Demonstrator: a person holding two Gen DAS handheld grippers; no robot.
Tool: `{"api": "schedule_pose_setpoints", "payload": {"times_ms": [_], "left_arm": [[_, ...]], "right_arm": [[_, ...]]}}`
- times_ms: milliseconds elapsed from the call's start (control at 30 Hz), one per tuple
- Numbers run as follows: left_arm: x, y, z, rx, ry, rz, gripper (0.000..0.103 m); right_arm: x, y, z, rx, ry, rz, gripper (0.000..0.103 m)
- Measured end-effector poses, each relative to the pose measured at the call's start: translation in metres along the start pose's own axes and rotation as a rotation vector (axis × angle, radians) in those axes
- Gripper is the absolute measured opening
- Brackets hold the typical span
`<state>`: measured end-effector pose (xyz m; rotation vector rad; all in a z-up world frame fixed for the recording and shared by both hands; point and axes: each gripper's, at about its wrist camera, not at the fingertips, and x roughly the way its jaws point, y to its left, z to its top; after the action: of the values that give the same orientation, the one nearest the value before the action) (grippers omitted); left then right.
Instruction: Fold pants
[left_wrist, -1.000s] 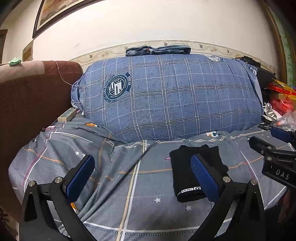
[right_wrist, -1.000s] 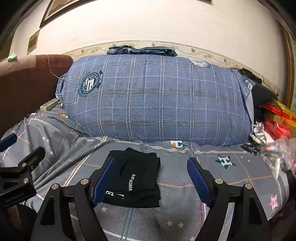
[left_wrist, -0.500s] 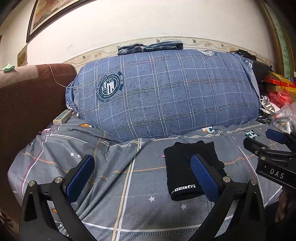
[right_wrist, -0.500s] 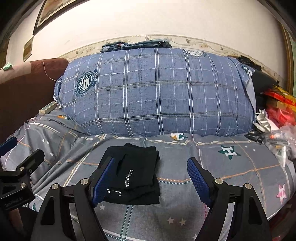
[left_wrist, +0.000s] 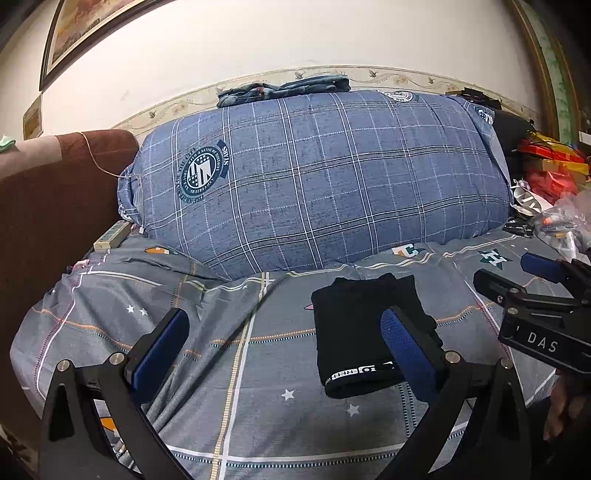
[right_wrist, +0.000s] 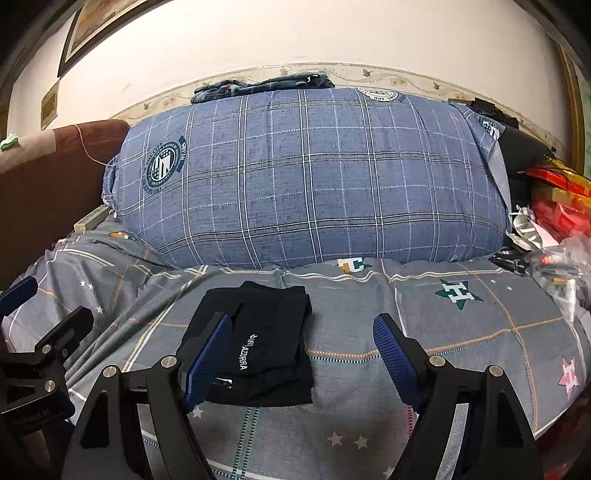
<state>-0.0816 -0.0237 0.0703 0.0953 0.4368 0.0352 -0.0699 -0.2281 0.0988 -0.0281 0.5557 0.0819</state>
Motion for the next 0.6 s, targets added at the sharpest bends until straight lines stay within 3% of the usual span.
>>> {"api": "schedule_pose_setpoints", "payload": {"times_ms": [600], "left_arm": [[0.006,0.018,-0.004,-0.064,-0.015,-0.111,0.103]], "right_arm": [[0.016,0.027,-0.005,-0.062,0.04,0.01,0.081]]}}
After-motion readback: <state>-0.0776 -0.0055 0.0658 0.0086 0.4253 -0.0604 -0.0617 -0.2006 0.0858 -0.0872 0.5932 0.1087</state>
